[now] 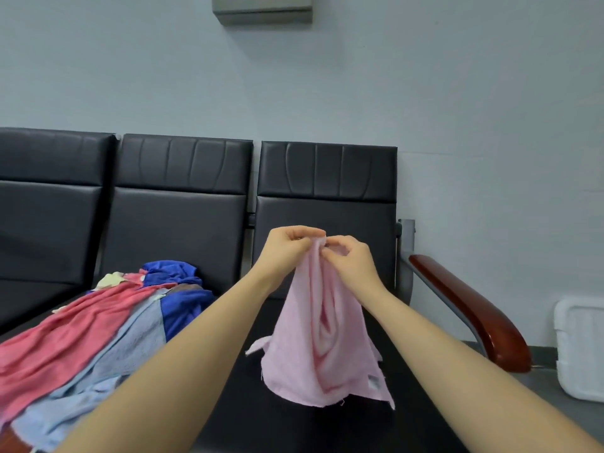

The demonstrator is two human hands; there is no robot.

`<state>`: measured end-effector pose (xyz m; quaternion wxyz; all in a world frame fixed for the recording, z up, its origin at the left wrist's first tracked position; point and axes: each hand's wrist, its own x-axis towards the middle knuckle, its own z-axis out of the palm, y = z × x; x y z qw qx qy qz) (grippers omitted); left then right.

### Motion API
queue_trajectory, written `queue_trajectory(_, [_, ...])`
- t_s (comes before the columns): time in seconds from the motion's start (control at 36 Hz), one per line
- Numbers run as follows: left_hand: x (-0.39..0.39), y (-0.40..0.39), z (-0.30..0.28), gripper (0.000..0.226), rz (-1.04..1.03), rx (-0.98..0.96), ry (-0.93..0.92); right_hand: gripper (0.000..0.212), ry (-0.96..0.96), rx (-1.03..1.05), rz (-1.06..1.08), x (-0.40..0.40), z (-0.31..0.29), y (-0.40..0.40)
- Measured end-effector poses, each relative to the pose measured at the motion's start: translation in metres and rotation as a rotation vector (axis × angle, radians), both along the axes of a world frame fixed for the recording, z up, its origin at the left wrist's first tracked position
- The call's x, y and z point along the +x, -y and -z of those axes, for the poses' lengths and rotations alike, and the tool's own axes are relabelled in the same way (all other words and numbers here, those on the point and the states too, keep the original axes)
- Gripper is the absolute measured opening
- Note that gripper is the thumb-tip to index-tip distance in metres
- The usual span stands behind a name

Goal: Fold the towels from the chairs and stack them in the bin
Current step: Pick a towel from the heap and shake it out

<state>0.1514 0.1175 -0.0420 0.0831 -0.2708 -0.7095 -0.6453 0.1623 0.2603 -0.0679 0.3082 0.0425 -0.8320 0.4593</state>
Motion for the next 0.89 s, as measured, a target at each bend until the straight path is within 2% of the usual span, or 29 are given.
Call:
queue_trajectory(0.03, [0.000,-0.001,0.001,0.028,-0.004,-0.006,0.003,0.005,-0.017,0.003,0.001,0.000,0.000,0.001])
queue_trajectory(0.11, [-0.006,-0.004,0.005,0.008,-0.085,-0.030,-0.012,0.011,-0.050,-0.006,0.034,0.001,0.002,0.004])
queue_trajectory(0.19, [-0.013,-0.009,0.010,0.026,-0.213,-0.127,-0.015,0.012,-0.099,0.005,0.058,0.002,0.006,0.005])
queue_trajectory(0.25, [-0.016,-0.012,0.009,0.029,-0.267,-0.188,0.030,0.010,-0.118,0.024,0.080,0.004,0.007,0.005])
queue_trajectory(0.33, [-0.019,-0.015,0.008,0.044,-0.253,-0.246,0.120,0.012,-0.117,0.037,0.082,0.006,0.007,0.004])
queue_trajectory(0.44, [-0.016,-0.016,0.006,0.038,-0.169,-0.277,0.124,0.016,-0.098,0.107,0.069,0.006,0.009,0.002])
queue_trajectory(0.53, [-0.016,-0.018,0.008,0.029,-0.178,-0.229,0.082,0.014,-0.086,0.127,0.051,0.005,0.012,0.002])
queue_trajectory(0.64, [-0.018,-0.016,0.008,0.027,-0.304,-0.058,0.039,0.014,-0.126,0.123,0.043,0.004,0.010,-0.006])
queue_trajectory(0.72, [-0.019,-0.009,0.002,0.023,-0.351,0.024,0.027,0.021,-0.156,0.000,0.045,0.009,0.000,-0.013])
queue_trajectory(0.89, [-0.023,0.001,-0.021,0.012,-0.472,0.038,0.018,0.026,-0.238,-0.208,0.232,0.011,-0.026,-0.024])
